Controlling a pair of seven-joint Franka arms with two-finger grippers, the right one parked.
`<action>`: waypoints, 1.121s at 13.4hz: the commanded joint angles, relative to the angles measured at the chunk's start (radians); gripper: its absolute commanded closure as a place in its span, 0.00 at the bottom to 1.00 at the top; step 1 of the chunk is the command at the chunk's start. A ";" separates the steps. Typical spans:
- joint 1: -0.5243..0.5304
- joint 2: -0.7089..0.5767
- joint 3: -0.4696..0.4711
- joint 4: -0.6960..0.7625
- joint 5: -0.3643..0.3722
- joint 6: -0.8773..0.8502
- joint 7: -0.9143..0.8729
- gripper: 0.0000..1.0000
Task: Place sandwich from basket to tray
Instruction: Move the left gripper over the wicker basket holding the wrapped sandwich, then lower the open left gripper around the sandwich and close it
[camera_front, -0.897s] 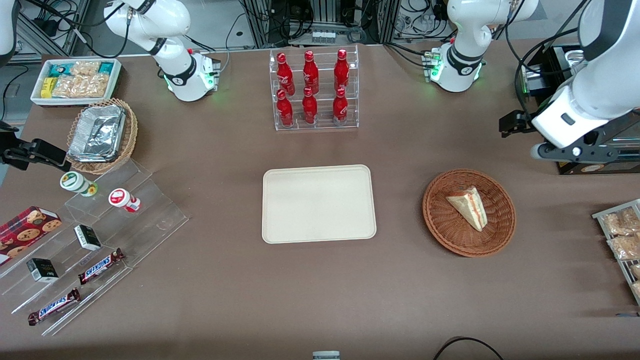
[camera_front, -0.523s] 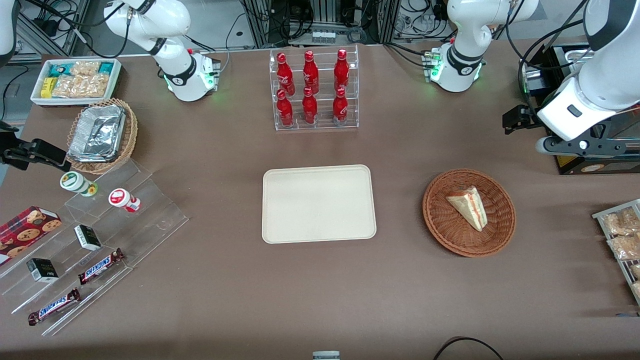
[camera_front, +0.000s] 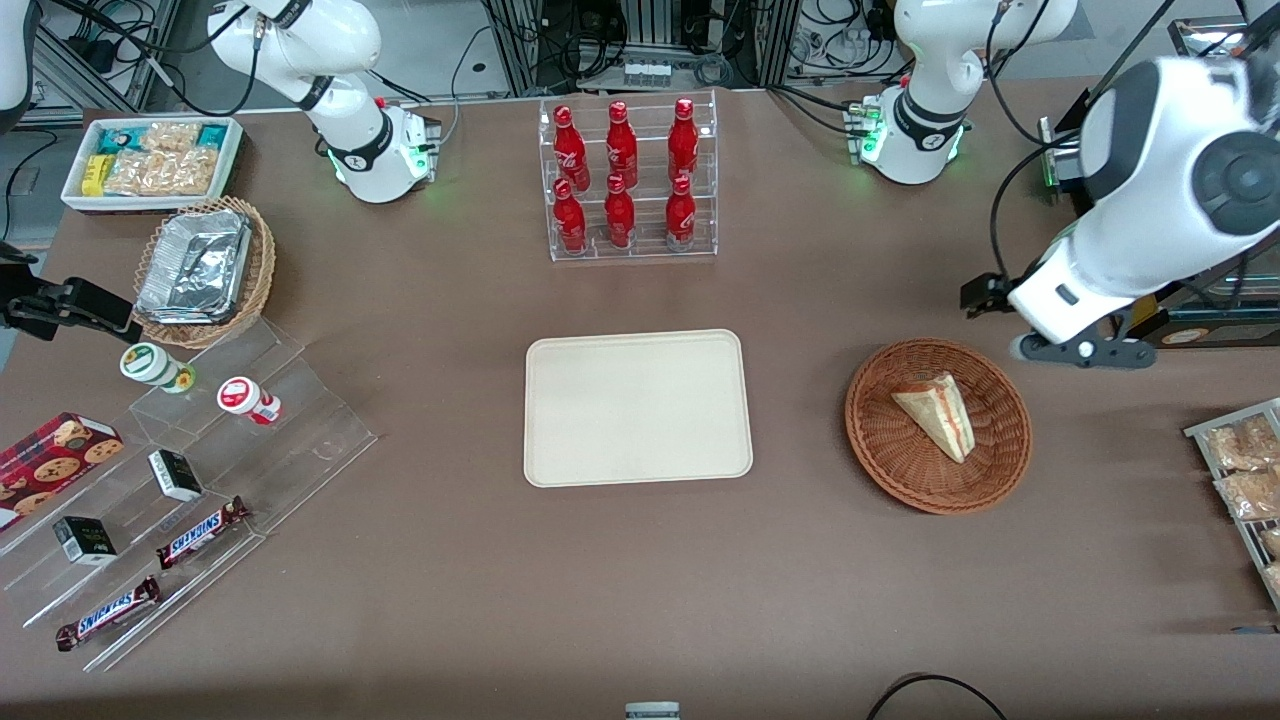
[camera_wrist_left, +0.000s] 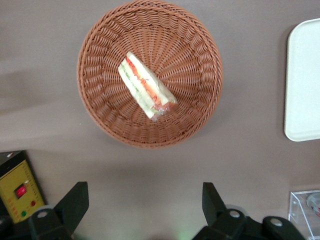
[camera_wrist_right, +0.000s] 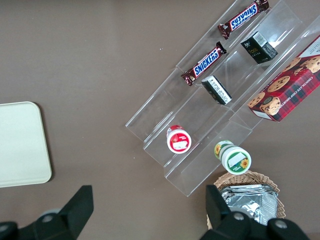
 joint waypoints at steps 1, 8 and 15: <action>-0.011 -0.031 0.013 -0.159 -0.009 0.178 0.001 0.00; -0.003 0.009 0.015 -0.303 -0.009 0.476 -0.233 0.00; -0.005 0.065 0.015 -0.339 -0.012 0.631 -0.744 0.00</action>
